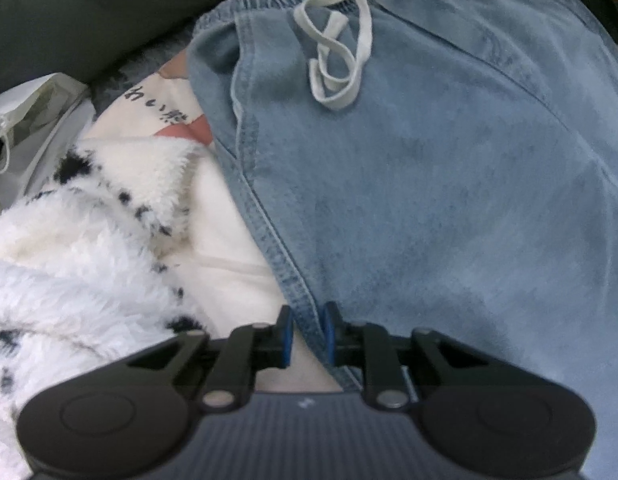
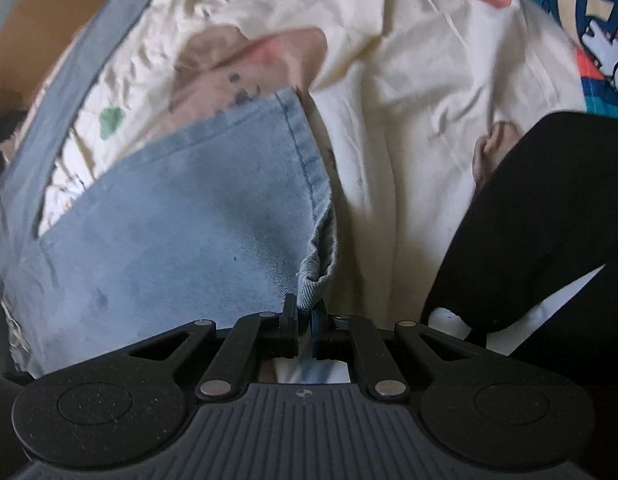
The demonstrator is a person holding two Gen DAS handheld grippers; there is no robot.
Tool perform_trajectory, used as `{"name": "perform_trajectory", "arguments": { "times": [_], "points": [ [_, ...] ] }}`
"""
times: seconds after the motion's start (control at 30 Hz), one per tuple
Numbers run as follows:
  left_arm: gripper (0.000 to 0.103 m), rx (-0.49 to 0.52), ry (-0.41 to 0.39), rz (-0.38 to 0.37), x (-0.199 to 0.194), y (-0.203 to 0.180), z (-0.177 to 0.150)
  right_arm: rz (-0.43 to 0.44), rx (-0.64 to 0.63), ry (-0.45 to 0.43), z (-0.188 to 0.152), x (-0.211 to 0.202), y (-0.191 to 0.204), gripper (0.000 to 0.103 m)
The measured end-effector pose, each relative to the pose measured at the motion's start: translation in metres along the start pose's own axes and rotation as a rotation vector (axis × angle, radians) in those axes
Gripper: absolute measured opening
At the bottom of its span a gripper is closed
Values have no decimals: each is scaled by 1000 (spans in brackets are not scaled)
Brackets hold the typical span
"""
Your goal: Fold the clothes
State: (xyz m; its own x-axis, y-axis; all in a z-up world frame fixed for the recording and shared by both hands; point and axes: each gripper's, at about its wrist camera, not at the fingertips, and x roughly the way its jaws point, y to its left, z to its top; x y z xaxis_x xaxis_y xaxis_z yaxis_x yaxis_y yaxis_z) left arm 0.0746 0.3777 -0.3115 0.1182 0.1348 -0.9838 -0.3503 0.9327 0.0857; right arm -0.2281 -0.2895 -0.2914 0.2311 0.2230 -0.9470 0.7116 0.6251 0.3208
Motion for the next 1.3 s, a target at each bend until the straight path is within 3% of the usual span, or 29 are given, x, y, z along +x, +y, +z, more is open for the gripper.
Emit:
{"name": "perform_trajectory", "arguments": {
  "times": [0.2,0.27,0.3,0.37,0.43,0.53,0.77,1.1,1.3],
  "points": [
    [18,30,16,0,-2,0,2,-15,15,37,-8,27,-15,4],
    [22,25,32,-7,-5,1,5,-24,27,57,-11,37,-18,6],
    [23,24,38,-10,-7,2,6,-39,32,73,-11,41,-19,9],
    [39,40,35,-15,-17,2,8,-85,22,92,-10,45,-19,21],
    [46,49,20,-15,-28,3,10,-112,-39,72,-8,36,-14,26],
    [46,46,-11,-9,-41,6,13,-131,-110,22,-1,19,-8,38],
    [46,32,-57,2,-36,6,34,-113,-136,-110,36,-3,-6,39],
    [46,47,-61,2,-24,-2,52,-78,-215,-198,98,15,7,39],
    [46,78,-56,18,-19,4,48,-60,-289,-219,113,34,32,39]
  ]
}}
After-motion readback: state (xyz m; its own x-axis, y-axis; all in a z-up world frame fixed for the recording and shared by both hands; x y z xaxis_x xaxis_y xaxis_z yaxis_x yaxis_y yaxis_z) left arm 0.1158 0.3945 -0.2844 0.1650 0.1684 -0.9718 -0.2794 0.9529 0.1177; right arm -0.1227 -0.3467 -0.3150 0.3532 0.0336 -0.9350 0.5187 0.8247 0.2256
